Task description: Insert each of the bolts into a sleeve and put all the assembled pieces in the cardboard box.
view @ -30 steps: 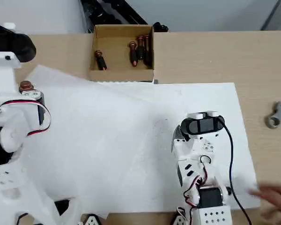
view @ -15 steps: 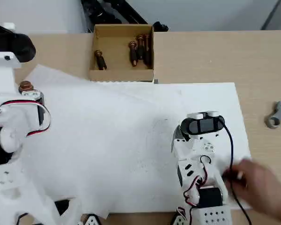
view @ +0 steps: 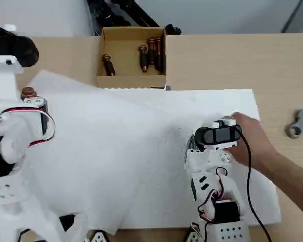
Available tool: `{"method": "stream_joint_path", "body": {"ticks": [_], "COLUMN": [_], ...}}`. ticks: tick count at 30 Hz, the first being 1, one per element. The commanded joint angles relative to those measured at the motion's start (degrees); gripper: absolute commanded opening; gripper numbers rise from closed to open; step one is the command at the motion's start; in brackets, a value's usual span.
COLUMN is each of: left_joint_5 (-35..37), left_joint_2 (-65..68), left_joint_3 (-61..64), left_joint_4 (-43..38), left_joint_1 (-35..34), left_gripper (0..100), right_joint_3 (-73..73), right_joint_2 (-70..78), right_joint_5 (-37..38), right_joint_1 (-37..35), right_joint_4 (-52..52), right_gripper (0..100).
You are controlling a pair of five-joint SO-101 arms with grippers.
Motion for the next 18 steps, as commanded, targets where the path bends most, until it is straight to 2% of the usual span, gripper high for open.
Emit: {"method": "stream_joint_path", "body": {"ticks": [1,18], "left_joint_5": [-0.2,-0.4], "left_joint_2": [-1.2,-13.8], "left_joint_3": [0.8,12.2], "left_joint_4": [0.7,0.6], "left_joint_1": [-0.4,-0.4], "left_gripper": [1,1], "right_joint_3": [0.8,0.8], "right_joint_2": [0.4,0.4], "right_joint_5": [0.4,0.4], "right_joint_1": [-0.5,-0.3], "right_joint_4": [0.2,0.2], "right_gripper": [0.3,0.3]}}
